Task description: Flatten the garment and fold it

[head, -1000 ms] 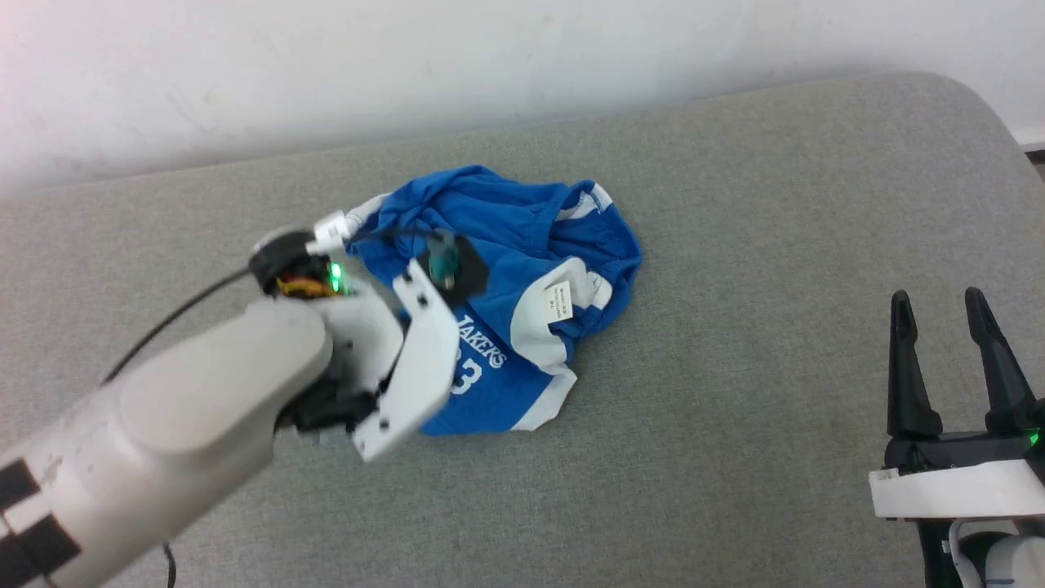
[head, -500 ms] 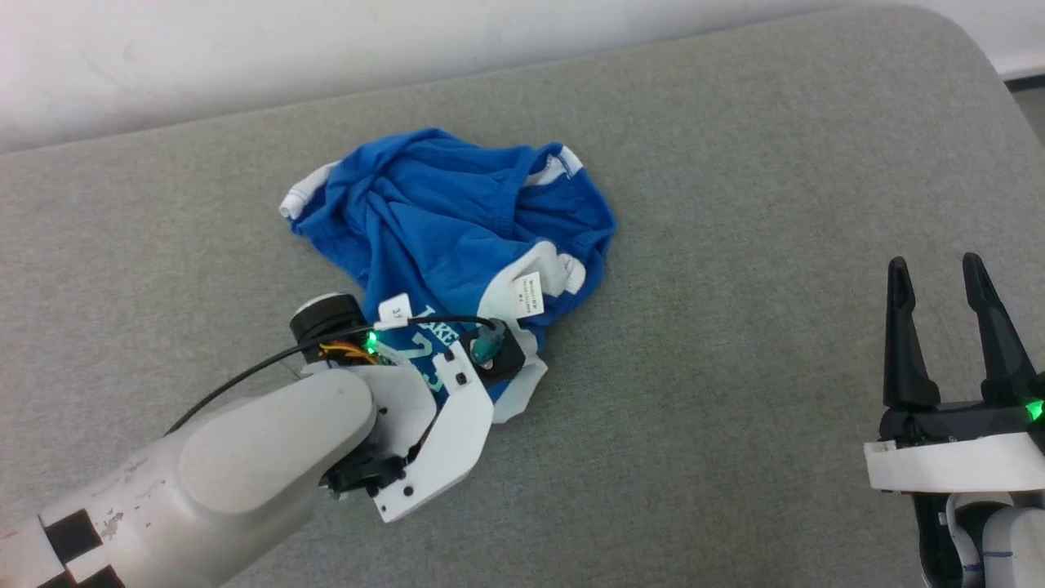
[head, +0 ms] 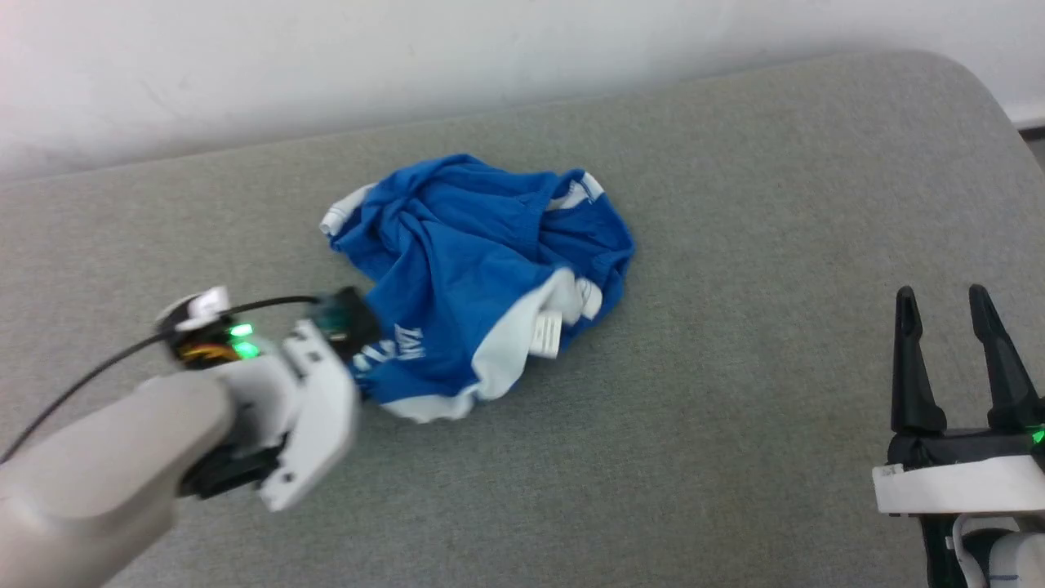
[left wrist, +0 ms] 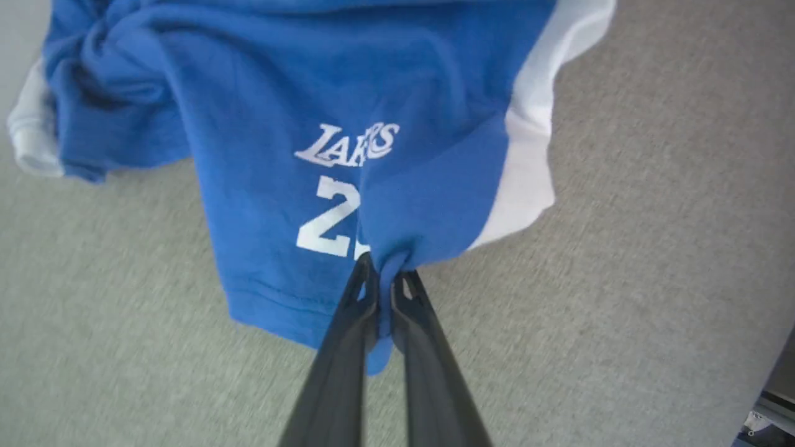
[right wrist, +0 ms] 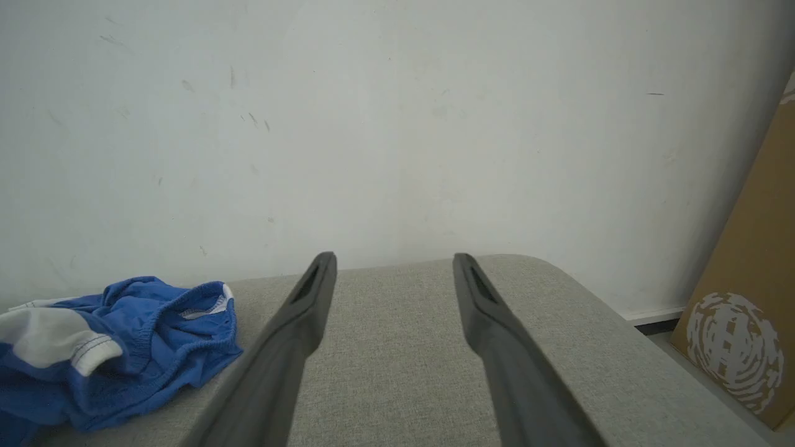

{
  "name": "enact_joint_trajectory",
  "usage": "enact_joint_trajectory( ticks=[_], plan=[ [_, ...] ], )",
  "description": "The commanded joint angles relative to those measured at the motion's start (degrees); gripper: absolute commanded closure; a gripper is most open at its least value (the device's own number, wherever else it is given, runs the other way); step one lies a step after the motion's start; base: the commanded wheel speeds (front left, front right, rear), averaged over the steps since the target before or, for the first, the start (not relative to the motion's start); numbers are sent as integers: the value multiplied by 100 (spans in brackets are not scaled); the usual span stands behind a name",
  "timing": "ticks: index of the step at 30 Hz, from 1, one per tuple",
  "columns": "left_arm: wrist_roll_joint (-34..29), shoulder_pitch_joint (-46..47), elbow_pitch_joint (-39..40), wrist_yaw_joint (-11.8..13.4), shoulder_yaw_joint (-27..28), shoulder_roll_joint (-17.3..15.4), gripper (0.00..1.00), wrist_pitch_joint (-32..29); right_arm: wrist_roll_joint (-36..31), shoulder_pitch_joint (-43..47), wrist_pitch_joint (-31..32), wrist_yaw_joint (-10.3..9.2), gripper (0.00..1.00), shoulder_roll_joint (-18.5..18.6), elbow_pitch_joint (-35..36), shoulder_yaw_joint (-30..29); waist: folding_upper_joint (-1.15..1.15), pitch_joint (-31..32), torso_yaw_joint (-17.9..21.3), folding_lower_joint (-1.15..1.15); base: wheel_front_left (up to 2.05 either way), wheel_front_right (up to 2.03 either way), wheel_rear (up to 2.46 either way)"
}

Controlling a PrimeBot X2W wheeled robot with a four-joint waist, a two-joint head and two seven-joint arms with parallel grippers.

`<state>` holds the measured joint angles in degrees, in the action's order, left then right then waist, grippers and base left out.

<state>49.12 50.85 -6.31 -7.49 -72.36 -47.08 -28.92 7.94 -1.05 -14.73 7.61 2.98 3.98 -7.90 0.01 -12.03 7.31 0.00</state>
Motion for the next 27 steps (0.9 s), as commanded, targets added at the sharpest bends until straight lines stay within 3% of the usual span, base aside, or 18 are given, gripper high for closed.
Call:
enact_joint_trajectory(
  ticks=[1, 6, 12, 13, 14, 17, 20, 23, 27],
  plan=[
    [67, -194, -28, 43, 22, -142, 100, 44, -34, 48, -27, -12, 0, -11, -6, -9, -1, 201, -189, 0, 0, 0, 0],
    [265, -596, -274, 337, 26, -709, 100, 1, -27, 95, -27, -12, 0, -11, 2, 12, -1, 230, -210, 0, 0, 0, 0],
    [445, -961, -895, 638, 46, -636, 100, 153, -85, 131, -27, -12, 0, -11, -40, 94, -1, 279, -191, 0, 0, 0, 0],
    [459, -989, -924, 681, 86, -566, 65, 293, -121, 128, -27, -12, 0, -11, -40, 105, -1, 312, -206, 0, 0, 0, 0],
    [466, -1007, -929, 754, 169, -496, 0, 519, -163, 114, -27, -12, 0, -11, -30, 109, -1, 346, -229, 0, 0, 0, 0],
    [443, -1054, -809, 909, 395, -342, 0, 1211, -355, -1, -27, -12, 0, -11, 54, 81, -1, 471, -352, 0, 0, 0, 0],
    [292, -1099, -584, 1237, 662, -261, 0, 2027, -653, -244, -27, -12, 0, -11, 195, 77, -1, 583, -521, 0, 0, 0, 0],
    [-8, -1175, -399, 1695, 837, -179, 0, 2764, -982, -581, -27, -12, 0, 34, 327, 161, -1, 657, -721, 0, 0, 0, 0],
    [-322, -1359, -209, 2431, 1074, -6, 0, 3649, -1041, -1094, -27, -12, 0, 447, 305, 518, -1, 691, -966, 0, 0, 0, 0]
  ],
)
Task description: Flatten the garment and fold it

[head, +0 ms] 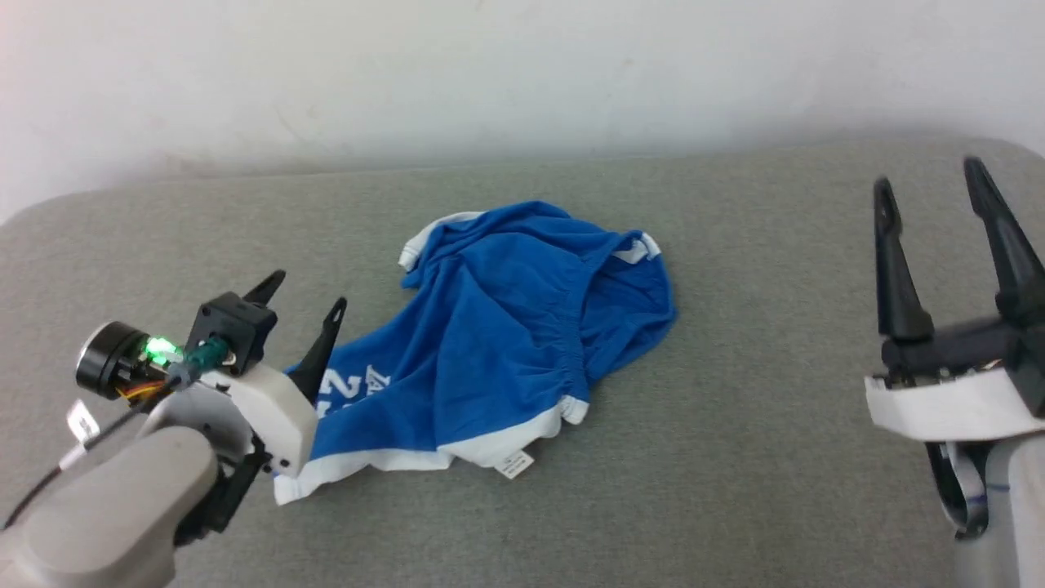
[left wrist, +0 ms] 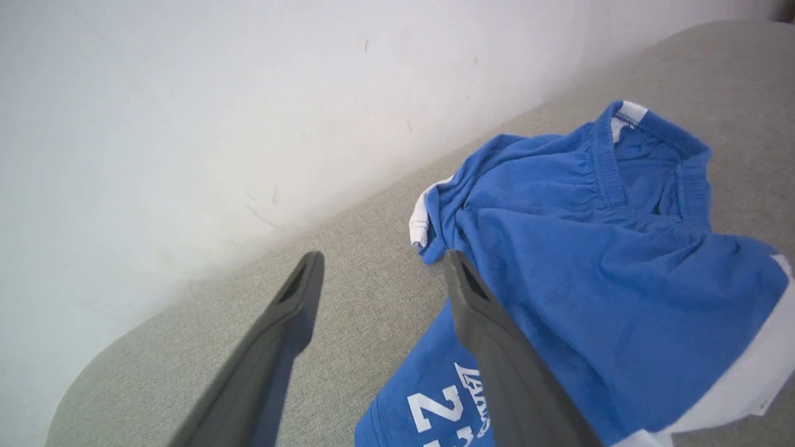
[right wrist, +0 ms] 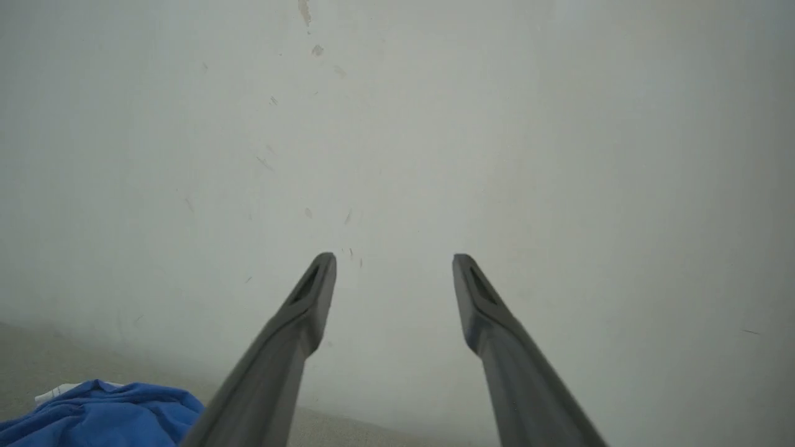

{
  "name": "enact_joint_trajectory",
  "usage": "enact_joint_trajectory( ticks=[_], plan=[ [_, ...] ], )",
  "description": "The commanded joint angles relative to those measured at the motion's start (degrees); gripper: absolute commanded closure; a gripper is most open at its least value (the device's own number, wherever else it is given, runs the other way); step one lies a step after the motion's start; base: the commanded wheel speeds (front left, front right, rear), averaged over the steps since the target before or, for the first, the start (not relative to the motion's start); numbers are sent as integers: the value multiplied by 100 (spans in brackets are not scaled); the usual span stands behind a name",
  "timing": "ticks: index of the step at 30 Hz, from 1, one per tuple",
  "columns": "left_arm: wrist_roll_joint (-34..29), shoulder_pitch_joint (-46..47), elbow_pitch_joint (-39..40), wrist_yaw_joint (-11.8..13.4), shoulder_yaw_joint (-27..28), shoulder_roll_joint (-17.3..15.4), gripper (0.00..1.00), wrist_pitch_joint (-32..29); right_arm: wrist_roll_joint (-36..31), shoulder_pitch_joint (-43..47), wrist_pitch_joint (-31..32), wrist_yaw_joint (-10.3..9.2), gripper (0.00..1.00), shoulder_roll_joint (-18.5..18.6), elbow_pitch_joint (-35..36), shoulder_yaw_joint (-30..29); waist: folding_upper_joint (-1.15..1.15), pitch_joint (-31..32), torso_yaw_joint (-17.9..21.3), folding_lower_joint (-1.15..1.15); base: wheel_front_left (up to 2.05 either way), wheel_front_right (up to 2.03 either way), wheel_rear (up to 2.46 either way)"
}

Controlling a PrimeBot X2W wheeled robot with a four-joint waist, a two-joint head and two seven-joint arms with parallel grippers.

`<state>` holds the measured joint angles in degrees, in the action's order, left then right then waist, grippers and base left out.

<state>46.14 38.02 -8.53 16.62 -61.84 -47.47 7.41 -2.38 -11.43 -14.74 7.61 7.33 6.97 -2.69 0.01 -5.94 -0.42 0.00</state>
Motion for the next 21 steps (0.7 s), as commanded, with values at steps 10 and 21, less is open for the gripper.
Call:
enact_joint_trajectory(
  ticks=[10, 21],
  plan=[
    [-939, -988, 529, 1486, 1428, 867, 0, 755, 956, -1353, 10, -12, 0, 1673, -1321, 2666, -1, 39, -690, 0, 0, 0, 0],
    [-2156, -2516, 864, 1418, 3312, 1952, 0, 758, 3448, -3105, 2119, -12, 0, 2914, -1639, 6710, -1, -294, -1039, 0, 0, 0, 0]
  ],
)
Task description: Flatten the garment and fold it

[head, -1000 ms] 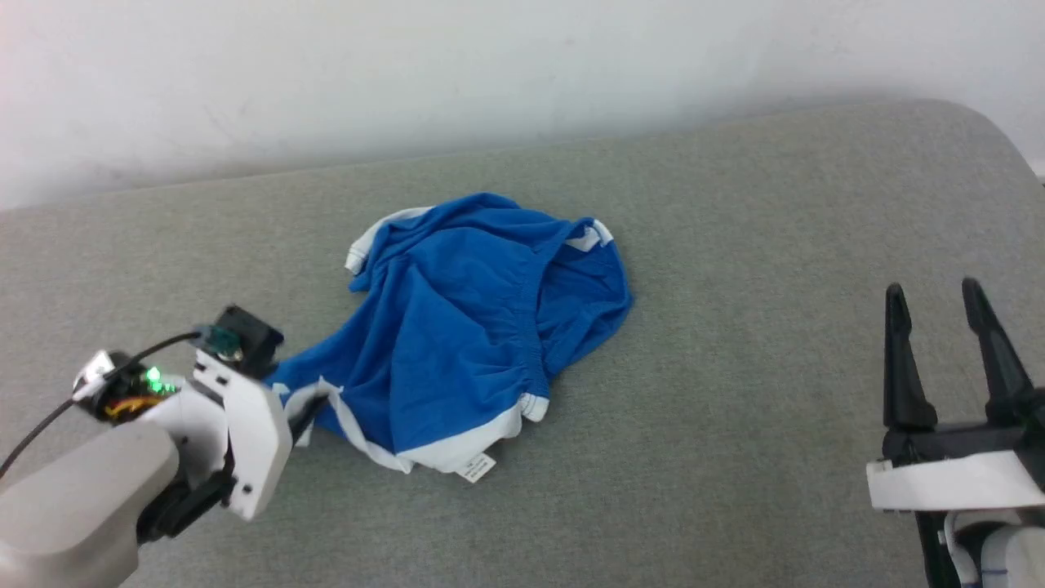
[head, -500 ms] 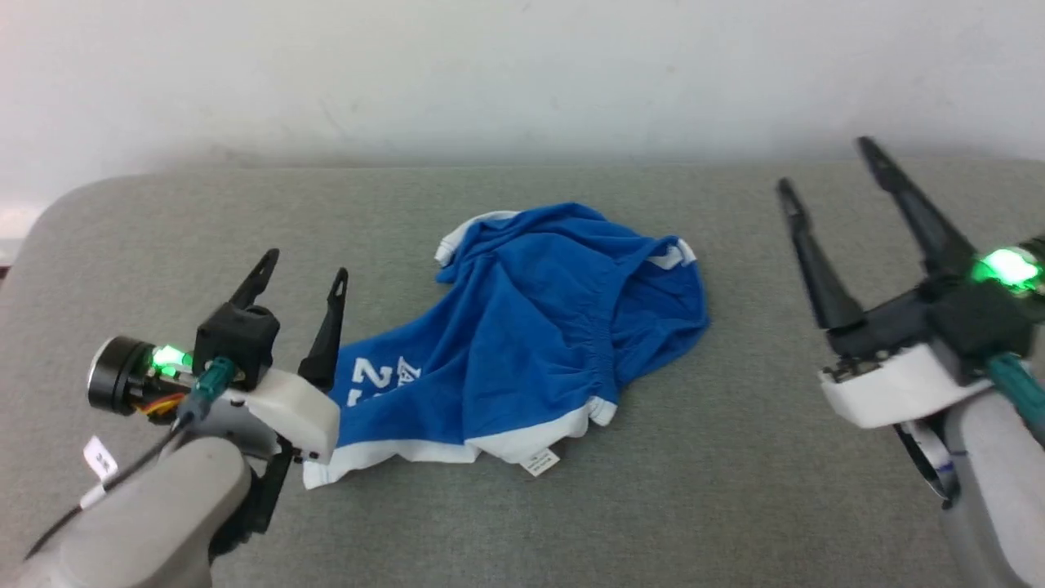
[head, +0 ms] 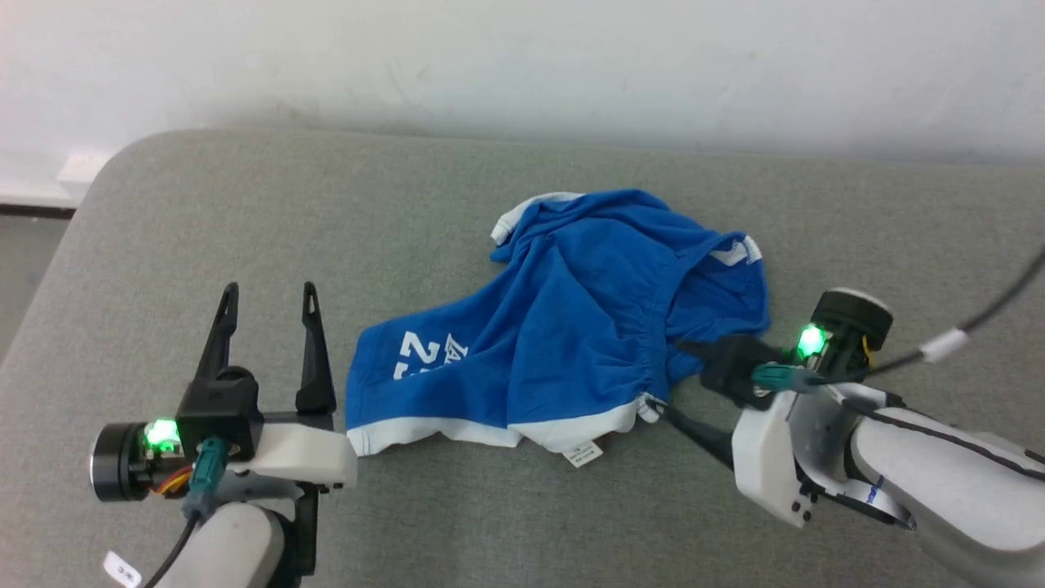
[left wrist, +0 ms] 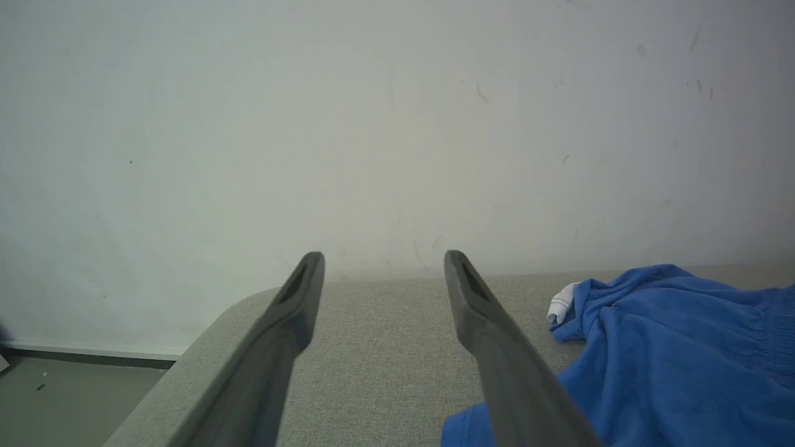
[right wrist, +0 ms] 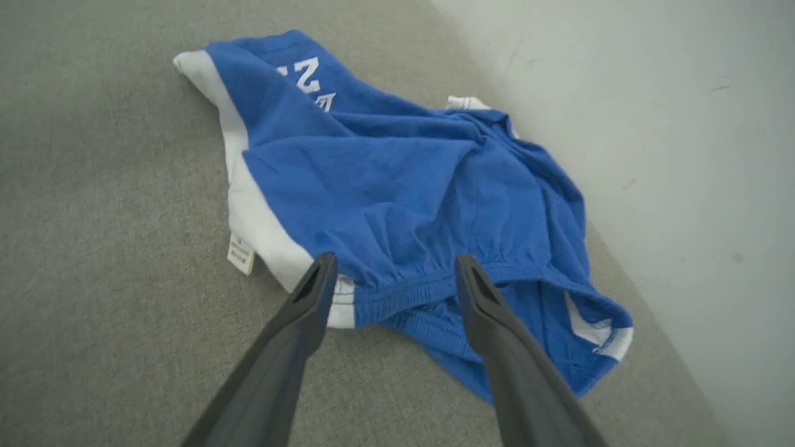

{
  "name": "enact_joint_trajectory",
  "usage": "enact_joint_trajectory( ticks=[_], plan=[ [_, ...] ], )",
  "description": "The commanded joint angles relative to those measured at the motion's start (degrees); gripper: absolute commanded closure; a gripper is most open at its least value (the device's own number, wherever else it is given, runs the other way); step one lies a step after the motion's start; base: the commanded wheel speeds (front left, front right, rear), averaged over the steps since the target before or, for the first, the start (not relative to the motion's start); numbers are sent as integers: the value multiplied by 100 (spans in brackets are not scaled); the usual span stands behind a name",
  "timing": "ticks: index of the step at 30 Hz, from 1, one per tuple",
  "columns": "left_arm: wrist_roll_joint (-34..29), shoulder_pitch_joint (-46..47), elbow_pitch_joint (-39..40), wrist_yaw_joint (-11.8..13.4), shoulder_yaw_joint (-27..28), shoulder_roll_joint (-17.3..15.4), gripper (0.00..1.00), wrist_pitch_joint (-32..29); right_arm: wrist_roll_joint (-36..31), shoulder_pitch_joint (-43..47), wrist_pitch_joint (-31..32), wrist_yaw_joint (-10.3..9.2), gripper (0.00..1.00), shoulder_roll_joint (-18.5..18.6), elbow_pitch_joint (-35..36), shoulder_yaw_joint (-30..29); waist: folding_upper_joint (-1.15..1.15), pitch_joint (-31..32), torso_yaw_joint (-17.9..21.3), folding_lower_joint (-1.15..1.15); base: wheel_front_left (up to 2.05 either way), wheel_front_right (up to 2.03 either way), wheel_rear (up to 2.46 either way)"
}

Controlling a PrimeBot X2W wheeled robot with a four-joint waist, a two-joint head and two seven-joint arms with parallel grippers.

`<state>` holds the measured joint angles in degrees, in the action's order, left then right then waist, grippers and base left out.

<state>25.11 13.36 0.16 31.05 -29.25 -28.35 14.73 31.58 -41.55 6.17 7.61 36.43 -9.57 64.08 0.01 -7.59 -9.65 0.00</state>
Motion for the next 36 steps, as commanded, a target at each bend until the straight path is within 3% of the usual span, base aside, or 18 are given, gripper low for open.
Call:
enact_joint_trajectory(
  ticks=[1, 9, 15, 18, 19, 25, 29, 36],
  plan=[
    [-125, -109, -34, -82, 151, 134, 0, 26, 249, -233, 272, -12, 0, 39, 6, 279, -1, -185, -153, 0, 0, 0, 0],
    [-610, -163, -275, -631, 798, 762, 0, 27, 784, -886, 1092, -12, 0, -165, -282, 911, -1, -550, -383, 0, 0, 0, 0],
    [-991, -79, -464, -1065, 1177, 1230, 0, 27, 437, -342, 2181, -12, 0, -376, -332, 925, -1, -721, -497, 0, 0, 0, 0],
    [-1142, -83, -555, -1248, 1362, 1388, 0, 27, 508, -223, 2256, -12, 0, -334, -317, 926, -1, -715, -462, 0, 0, 0, 0],
    [-1187, -107, -577, -1293, 1434, 1427, 0, 27, 540, -251, 2125, -12, 100, -319, -325, 926, -1, -693, -423, 0, 0, 0, 0],
    [-1431, -354, -682, -1531, 1825, 1530, 0, 27, 538, -489, 886, -12, 100, -33, -400, 927, -1, -362, -84, 0, 0, 0, 0],
    [-1572, -578, -705, -1673, 1971, 1554, 0, 27, 630, -448, 225, -12, 100, 391, -319, 927, -1, -110, 144, 0, 0, 0, 0],
    [-1776, -802, -707, -1867, 2071, 1629, 0, 27, 731, 320, 38, -12, 100, 1327, -174, 901, -1, 142, 318, 0, 0, 0, 0]
  ],
)
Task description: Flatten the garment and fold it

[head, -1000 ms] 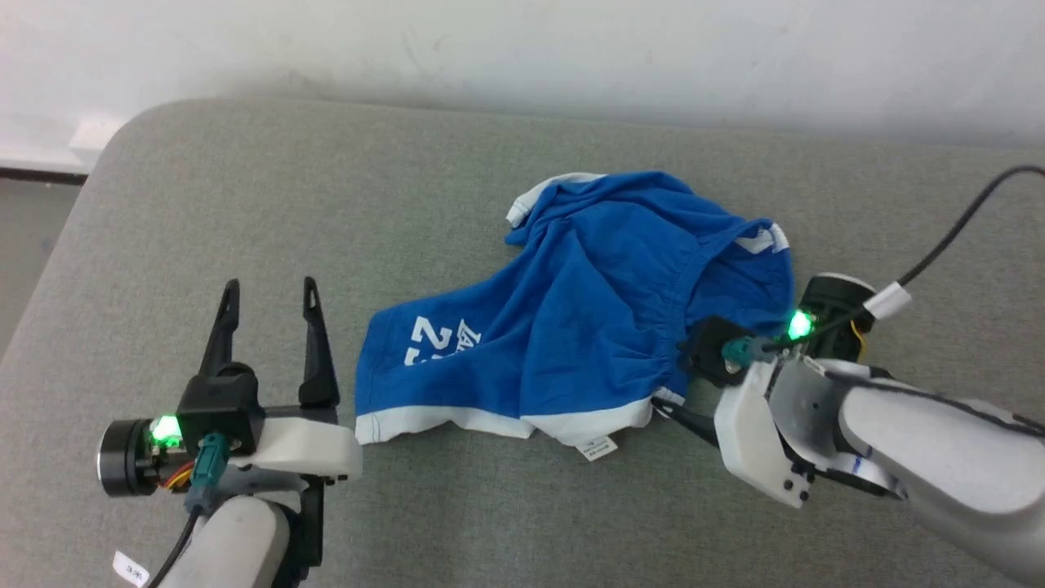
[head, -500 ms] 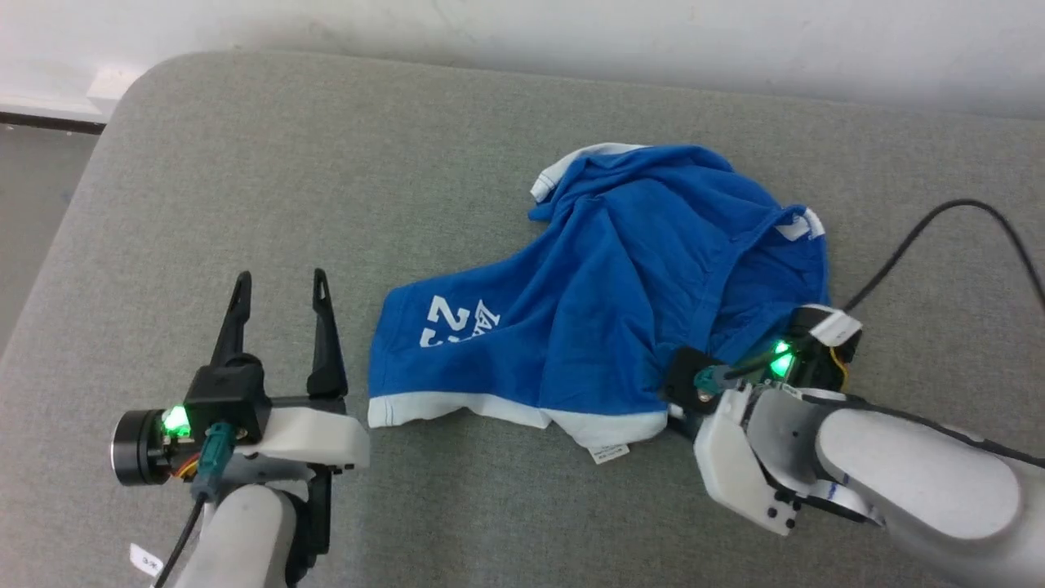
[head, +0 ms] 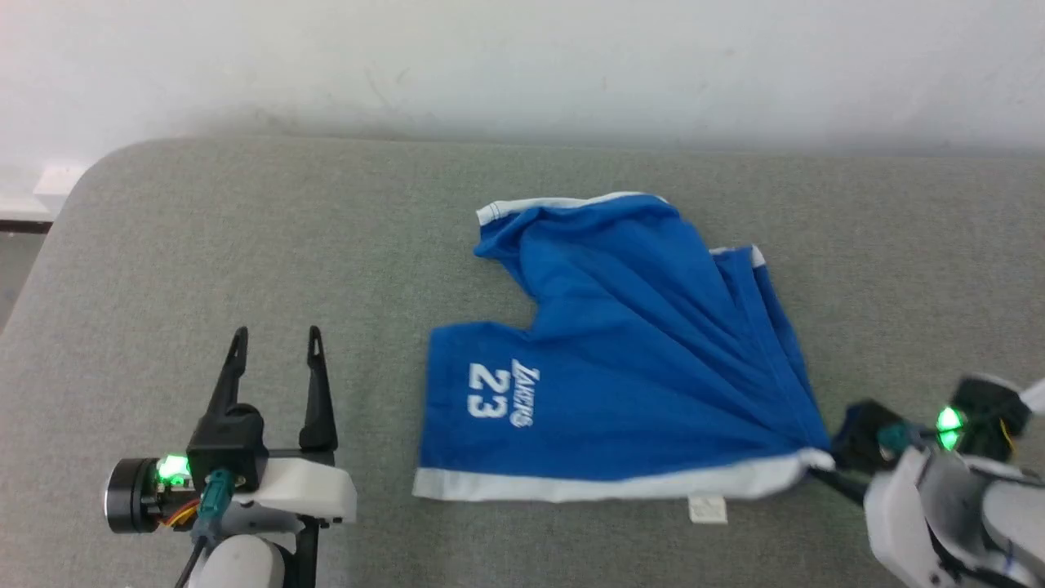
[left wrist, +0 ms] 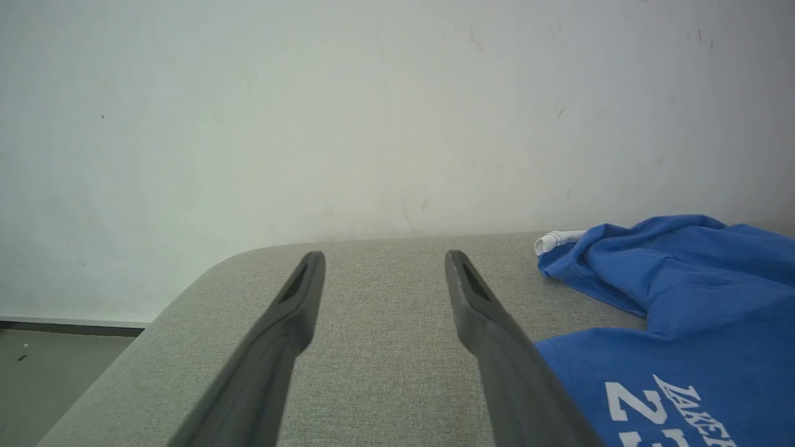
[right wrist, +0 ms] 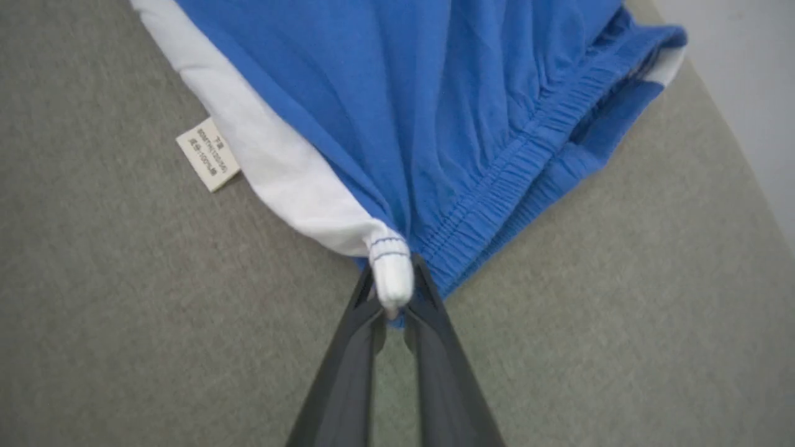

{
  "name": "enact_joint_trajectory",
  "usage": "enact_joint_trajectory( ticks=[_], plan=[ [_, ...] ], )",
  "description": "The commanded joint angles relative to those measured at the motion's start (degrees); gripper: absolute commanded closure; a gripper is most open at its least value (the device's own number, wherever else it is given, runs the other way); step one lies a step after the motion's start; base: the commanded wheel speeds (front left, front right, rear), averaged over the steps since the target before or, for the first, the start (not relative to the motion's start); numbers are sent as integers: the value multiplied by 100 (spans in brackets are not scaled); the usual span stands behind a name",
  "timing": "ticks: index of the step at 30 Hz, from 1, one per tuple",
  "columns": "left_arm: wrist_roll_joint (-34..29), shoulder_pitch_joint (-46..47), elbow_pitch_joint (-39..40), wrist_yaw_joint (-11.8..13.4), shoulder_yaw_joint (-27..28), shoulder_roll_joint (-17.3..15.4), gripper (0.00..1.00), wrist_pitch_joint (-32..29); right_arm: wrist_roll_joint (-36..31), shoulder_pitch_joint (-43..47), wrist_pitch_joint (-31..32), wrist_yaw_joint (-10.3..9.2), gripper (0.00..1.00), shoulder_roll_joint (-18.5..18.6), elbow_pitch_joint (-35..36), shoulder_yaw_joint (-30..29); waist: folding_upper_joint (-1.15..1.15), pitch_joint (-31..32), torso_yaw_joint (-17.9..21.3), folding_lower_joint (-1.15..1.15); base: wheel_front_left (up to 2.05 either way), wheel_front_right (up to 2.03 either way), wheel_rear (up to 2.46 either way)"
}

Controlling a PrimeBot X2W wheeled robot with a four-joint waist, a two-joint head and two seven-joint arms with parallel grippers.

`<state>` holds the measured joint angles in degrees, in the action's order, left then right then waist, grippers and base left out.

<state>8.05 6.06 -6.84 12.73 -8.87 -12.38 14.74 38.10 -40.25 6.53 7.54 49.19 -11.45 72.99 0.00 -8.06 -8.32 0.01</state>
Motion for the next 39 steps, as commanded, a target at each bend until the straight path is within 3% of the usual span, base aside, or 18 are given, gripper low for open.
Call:
enact_joint_trajectory(
  ticks=[1, 7, 8, 9, 16, 22, 26, 30, 34, 39],
  plan=[
    [-99, -86, -9, -67, 25, 41, 0, 26, 120, 349, 6, -5, 100, 148, -11, -5, 0, 208, 185, -1, 0, 0, 0],
    [-238, -198, -97, -245, -8, 28, 0, 26, 295, 1171, 13, -5, 99, 171, -269, -146, 0, 383, 233, -1, 0, 0, 0],
    [-260, -216, -107, -288, -23, 6, 0, 26, 352, 1272, -112, -5, 19, 105, -337, -318, 0, 429, 248, -1, 0, 0, 0],
    [-282, -222, -97, -331, -32, -28, 0, 26, 408, 1377, -259, -5, 0, 35, -410, -537, 0, 479, 261, -1, 0, 0, 0],
    [-279, -118, 159, -751, -69, -414, 0, -49, -98, 2124, -871, -5, 0, -201, -159, -2067, 0, 786, 391, -1, 0, 0, 0],
    [-180, 228, 663, -1239, -107, -921, 0, -981, -362, 3077, -849, -5, 0, -486, 819, -3858, 0, 786, 603, -1, 0, 0, 0],
    [116, 433, 1034, -1659, -243, -1167, 0, -2097, -910, 3798, -786, -5, 0, -1039, 1468, -5210, 0, 686, 712, -1, 0, 0, 0],
    [589, 591, 1421, -1935, -681, -1452, 0, -3439, -1707, 4375, -731, -5, 0, -1785, 1964, -6134, 0, 519, 792, -1, 0, 0, 0],
    [1096, 772, 1834, -2007, -1260, -1773, 0, -4488, -2355, 4689, -952, -5, 0, -2608, 2206, -6736, 0, 333, 869, -1, 0, 0, 0],
    [1712, 898, 1921, -2019, -2066, -2118, 0, -5246, -2888, 4776, -1313, -5, 0, -3243, 2085, -6911, 0, 106, 1017, -1, 0, 0, 0]
  ],
)
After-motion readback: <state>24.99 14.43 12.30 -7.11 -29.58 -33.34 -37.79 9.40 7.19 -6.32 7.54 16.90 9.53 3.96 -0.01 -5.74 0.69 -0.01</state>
